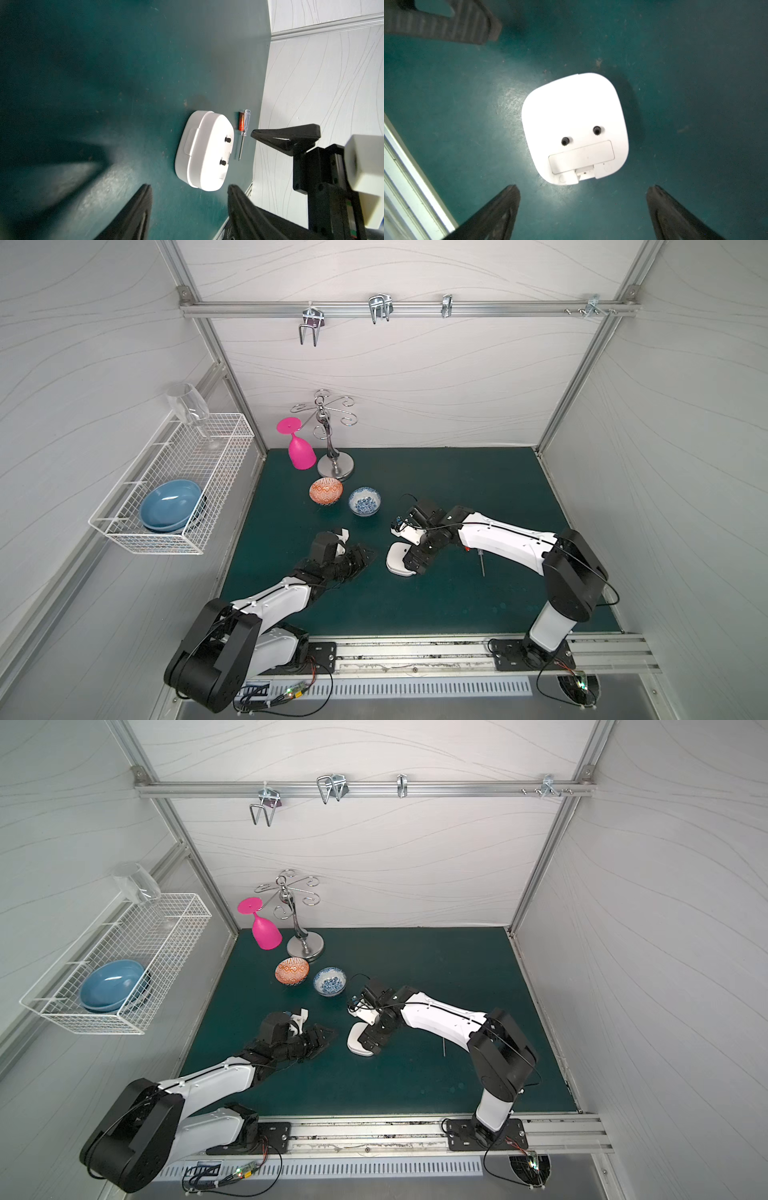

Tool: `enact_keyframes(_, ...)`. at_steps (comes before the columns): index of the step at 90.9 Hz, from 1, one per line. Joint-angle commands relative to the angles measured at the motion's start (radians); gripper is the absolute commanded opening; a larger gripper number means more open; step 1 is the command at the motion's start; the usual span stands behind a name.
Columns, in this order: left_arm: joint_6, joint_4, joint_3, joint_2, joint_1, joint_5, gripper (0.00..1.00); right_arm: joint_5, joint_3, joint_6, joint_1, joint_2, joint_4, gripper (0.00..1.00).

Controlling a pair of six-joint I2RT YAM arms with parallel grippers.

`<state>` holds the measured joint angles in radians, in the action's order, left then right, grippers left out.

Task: Remove the battery from the alarm
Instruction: Adjust the alarm at the center of the board.

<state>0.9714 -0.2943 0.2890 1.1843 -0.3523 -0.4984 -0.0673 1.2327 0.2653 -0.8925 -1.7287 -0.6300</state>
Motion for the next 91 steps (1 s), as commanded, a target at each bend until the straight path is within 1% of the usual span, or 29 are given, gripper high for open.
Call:
enact_keyframes(1, -0.026, -0.010, -0.001, -0.010, 0.009, -0.022, 0.63, -0.049, 0.020, 0.141, -0.009, -0.040, -0.022, 0.99)
enact_keyframes(14, -0.038, -0.004, -0.001, -0.008, 0.012, -0.032, 0.64, -0.099, 0.050, 0.173, -0.010, -0.086, -0.035, 0.99)
enact_keyframes(26, -0.042, -0.006, 0.001, -0.001, 0.015, -0.039, 0.65, -0.095, 0.067, 0.178, -0.008, -0.133, -0.039, 0.99)
enact_keyframes(32, -0.047, -0.010, 0.005, 0.009, 0.015, -0.045, 0.68, -0.085, 0.077, 0.183, -0.009, -0.156, -0.044, 0.99)
enact_keyframes(42, -0.059, -0.018, 0.022, 0.042, 0.016, -0.078, 0.70, -0.067, 0.096, 0.203, -0.009, -0.192, -0.055, 0.99)
enact_keyframes(59, -0.050, -0.067, 0.029, 0.102, 0.018, -0.101, 0.73, -0.019, 0.101, 0.267, -0.004, -0.187, -0.057, 0.99)
enact_keyframes(72, -0.046, -0.102, 0.035, 0.142, 0.018, -0.111, 0.73, -0.052, 0.108, 0.307, 0.007, -0.171, -0.054, 0.99)
enact_keyframes(80, -0.039, -0.121, 0.042, 0.170, 0.018, -0.131, 0.72, -0.070, 0.113, 0.312, 0.003, -0.196, -0.056, 0.99)
enact_keyframes(91, -0.026, -0.193, 0.049, 0.208, 0.018, -0.152, 0.74, -0.078, 0.108, 0.298, -0.012, -0.226, -0.024, 0.99)
